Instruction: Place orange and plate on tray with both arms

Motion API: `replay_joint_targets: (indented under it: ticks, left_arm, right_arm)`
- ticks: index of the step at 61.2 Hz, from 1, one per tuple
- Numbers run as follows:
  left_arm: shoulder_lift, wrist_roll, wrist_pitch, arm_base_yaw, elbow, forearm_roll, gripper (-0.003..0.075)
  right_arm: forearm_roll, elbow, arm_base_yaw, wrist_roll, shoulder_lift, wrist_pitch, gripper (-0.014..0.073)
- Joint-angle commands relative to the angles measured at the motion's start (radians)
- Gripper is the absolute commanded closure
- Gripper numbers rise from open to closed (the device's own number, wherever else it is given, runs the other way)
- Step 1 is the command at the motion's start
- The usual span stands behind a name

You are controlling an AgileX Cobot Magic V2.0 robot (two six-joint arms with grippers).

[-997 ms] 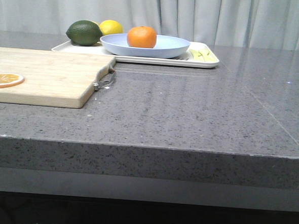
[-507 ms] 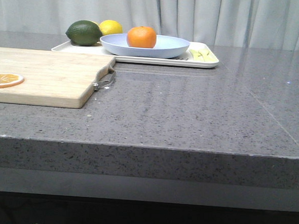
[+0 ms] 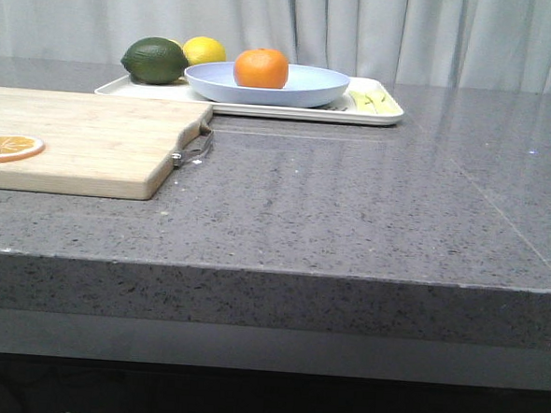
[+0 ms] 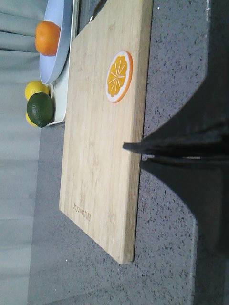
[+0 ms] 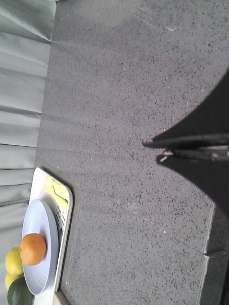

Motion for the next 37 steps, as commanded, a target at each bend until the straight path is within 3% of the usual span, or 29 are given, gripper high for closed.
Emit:
replay_joint_targets:
  ticks: [1, 17, 27, 37]
  left_arm:
    - [-0.020, -0.007, -0.090, 0.000, 0.004, -0.010, 0.0738]
    - [-0.020, -0.007, -0.090, 0.000, 0.004, -0.010, 0.0738]
    - [-0.020, -0.007, -0.090, 0.000, 0.004, -0.010, 0.0738]
    - [-0.020, -0.007, -0.090, 0.000, 0.004, -0.010, 0.0738]
  right_arm:
    - [-0.001, 0.000, -0.004, -0.007, 0.012, -0.125, 0.0660]
    - [0.067, 0.290, -0.066, -0.008, -0.009, -0.493, 0.0660]
    - [0.108, 0.385, -0.112, -0.008, -0.054, -0.523, 0.0660]
    - [0.106, 0.389, -0.114, -0.009, -0.093, -0.455, 0.0660]
